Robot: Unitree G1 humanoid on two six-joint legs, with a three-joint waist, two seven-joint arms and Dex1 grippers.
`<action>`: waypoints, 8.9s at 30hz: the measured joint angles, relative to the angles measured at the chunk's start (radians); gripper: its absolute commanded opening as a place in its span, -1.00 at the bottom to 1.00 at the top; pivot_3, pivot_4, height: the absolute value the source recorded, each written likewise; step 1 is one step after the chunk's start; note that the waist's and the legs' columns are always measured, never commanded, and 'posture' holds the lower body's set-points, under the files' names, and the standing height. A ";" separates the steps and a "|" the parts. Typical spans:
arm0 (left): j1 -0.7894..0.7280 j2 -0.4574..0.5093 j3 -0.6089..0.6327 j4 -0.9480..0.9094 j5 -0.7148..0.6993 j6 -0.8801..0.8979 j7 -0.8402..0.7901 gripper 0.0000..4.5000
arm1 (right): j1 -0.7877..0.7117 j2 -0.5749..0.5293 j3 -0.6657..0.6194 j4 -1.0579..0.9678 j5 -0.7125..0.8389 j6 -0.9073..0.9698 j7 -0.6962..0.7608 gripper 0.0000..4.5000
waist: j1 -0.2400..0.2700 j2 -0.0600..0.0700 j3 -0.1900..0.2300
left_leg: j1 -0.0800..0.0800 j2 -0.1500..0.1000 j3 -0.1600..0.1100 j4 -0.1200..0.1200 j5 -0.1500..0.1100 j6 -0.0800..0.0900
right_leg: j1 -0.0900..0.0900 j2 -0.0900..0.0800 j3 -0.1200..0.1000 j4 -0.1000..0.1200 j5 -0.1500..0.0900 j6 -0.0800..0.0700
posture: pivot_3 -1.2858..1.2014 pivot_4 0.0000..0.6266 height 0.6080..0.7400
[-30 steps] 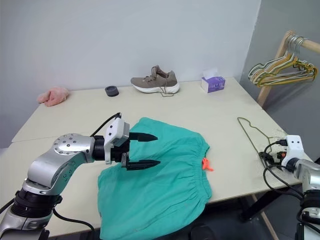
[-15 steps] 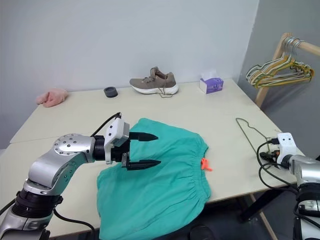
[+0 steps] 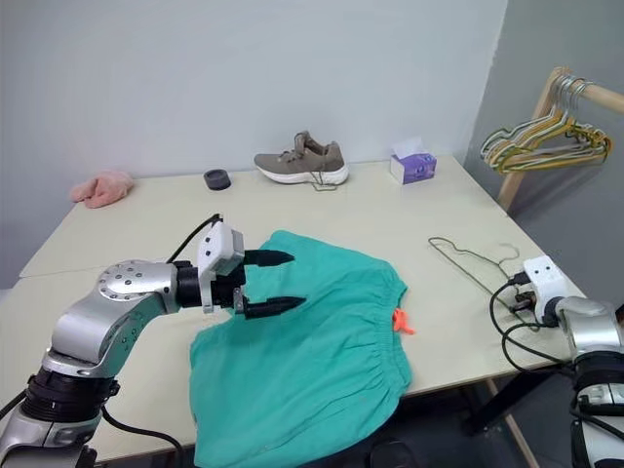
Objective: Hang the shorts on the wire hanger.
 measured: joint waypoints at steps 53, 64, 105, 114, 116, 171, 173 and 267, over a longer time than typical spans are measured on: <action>0.083 0.047 -0.006 -0.028 -0.216 0.356 -0.202 -0.91 | -0.126 0.100 0.282 -0.773 -0.199 -0.346 0.229 -1.00 | 0.003 0.011 0.005 | -0.013 -0.001 -0.004 0.000 0.000 -0.001 | -0.015 -0.001 -0.003 0.004 -0.001 -0.001 | -0.17 -1.00 1.00; 0.094 0.048 -0.009 -0.028 -0.193 0.332 -0.177 -1.00 | -0.081 0.038 0.280 -0.879 -0.168 -0.272 0.328 0.07 | 0.004 0.011 0.005 | -0.013 -0.001 -0.004 0.000 0.000 -0.001 | -0.015 -0.001 -0.003 0.004 -0.001 -0.001 | -0.17 -1.00 1.00; 0.045 0.184 -0.117 -0.028 0.054 -0.040 -0.393 -1.00 | -0.049 -0.101 0.422 -1.019 0.263 0.509 0.518 -0.99 | 0.006 0.011 0.006 | -0.013 0.000 -0.004 -0.001 -0.001 -0.001 | -0.015 -0.001 -0.004 0.004 -0.002 -0.003 | -0.16 -1.00 1.00; 0.044 0.133 -0.082 -0.019 0.016 -0.002 -0.335 -0.15 | -0.015 -0.116 0.392 -1.038 0.295 0.532 0.503 -1.00 | 0.008 0.011 0.006 | -0.013 0.000 -0.004 -0.001 -0.001 -0.001 | -0.015 -0.002 -0.004 0.003 -0.002 -0.003 | -0.16 -1.00 1.00; 0.043 0.107 -0.060 0.015 0.016 -0.011 -0.297 0.15 | 0.013 -0.137 0.359 -1.047 0.320 0.552 0.498 -1.00 | 0.012 0.011 0.006 | -0.013 0.000 -0.005 -0.001 -0.001 -0.001 | -0.015 -0.002 -0.004 0.003 -0.002 -0.003 | -0.17 -1.00 1.00; 0.071 0.068 -0.027 0.110 0.104 -0.168 -0.243 0.99 | 0.858 -0.065 -0.516 -1.122 0.835 1.067 0.191 -1.00 | 0.005 0.008 0.003 | -0.012 0.002 0.001 -0.001 -0.001 -0.001 | -0.014 0.001 -0.001 0.003 -0.002 -0.002 | -0.21 -1.00 1.00; 0.072 0.067 -0.027 0.110 0.105 -0.168 -0.242 0.99 | 0.861 -0.065 -0.516 -1.126 0.844 1.066 0.191 -1.00 | 0.002 0.008 0.003 | -0.012 0.002 0.001 -0.001 -0.001 -0.001 | -0.014 0.001 -0.001 0.003 -0.002 -0.002 | -0.21 -1.00 1.00; -0.269 0.007 0.004 0.372 0.152 -0.330 -0.243 0.99 | -0.073 -0.165 0.408 -1.166 0.521 0.655 0.129 -1.00 | 0.002 0.009 0.006 | -0.027 0.003 -0.003 0.000 -0.001 0.000 | -0.028 0.000 -0.004 0.003 -0.001 -0.001 | -0.19 -1.00 1.00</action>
